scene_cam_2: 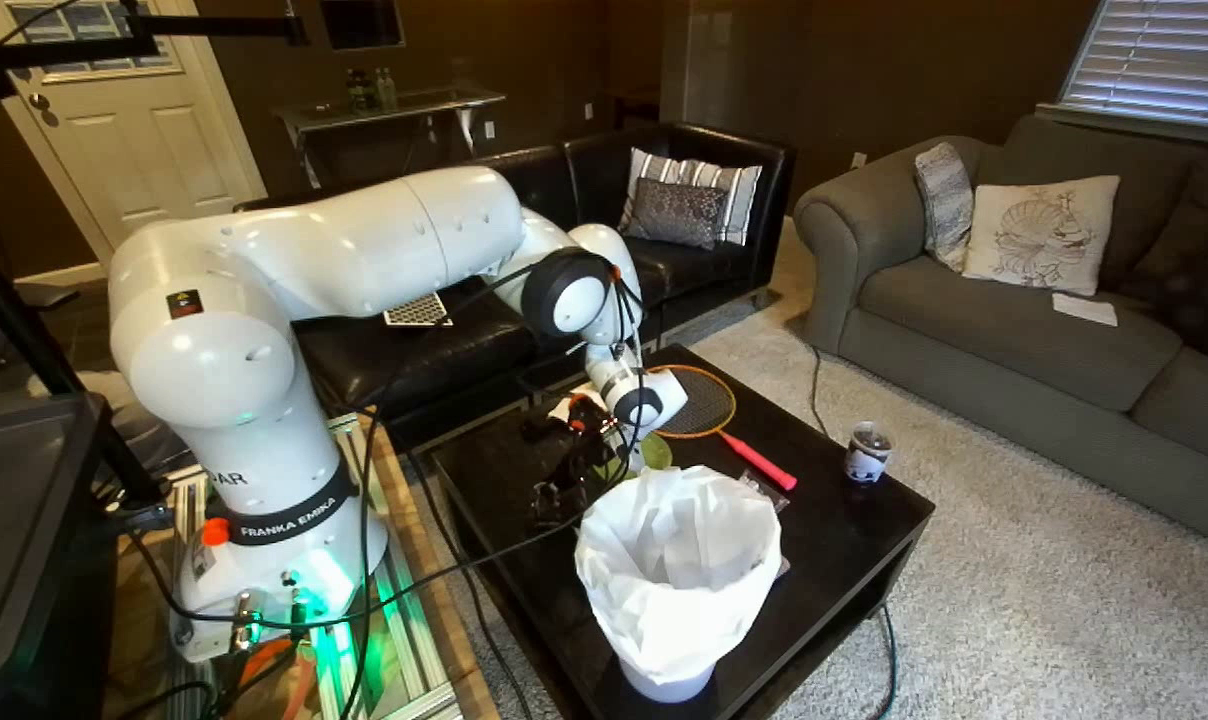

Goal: Flip the toy car

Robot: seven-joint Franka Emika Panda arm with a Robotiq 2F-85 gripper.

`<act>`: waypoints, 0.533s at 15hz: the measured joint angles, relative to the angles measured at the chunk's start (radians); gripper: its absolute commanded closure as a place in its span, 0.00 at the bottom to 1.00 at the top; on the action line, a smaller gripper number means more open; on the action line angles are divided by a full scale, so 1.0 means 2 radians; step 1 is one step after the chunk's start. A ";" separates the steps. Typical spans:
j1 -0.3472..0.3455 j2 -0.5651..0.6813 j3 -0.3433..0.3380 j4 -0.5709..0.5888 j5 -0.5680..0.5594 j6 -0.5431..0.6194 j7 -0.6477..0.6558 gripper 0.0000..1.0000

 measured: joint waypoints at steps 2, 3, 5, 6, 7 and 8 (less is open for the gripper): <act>0.000 0.000 0.007 0.000 0.011 0.000 -0.038 0.93; -0.001 0.000 0.010 0.000 0.016 0.000 -0.057 0.93; -0.001 0.000 0.015 0.000 0.027 0.000 -0.099 0.93; -0.001 0.000 0.018 0.000 0.032 0.000 -0.120 0.93; -0.002 0.000 0.020 0.000 0.037 0.000 -0.141 0.93; -0.004 0.000 0.023 0.000 0.041 0.000 -0.165 0.93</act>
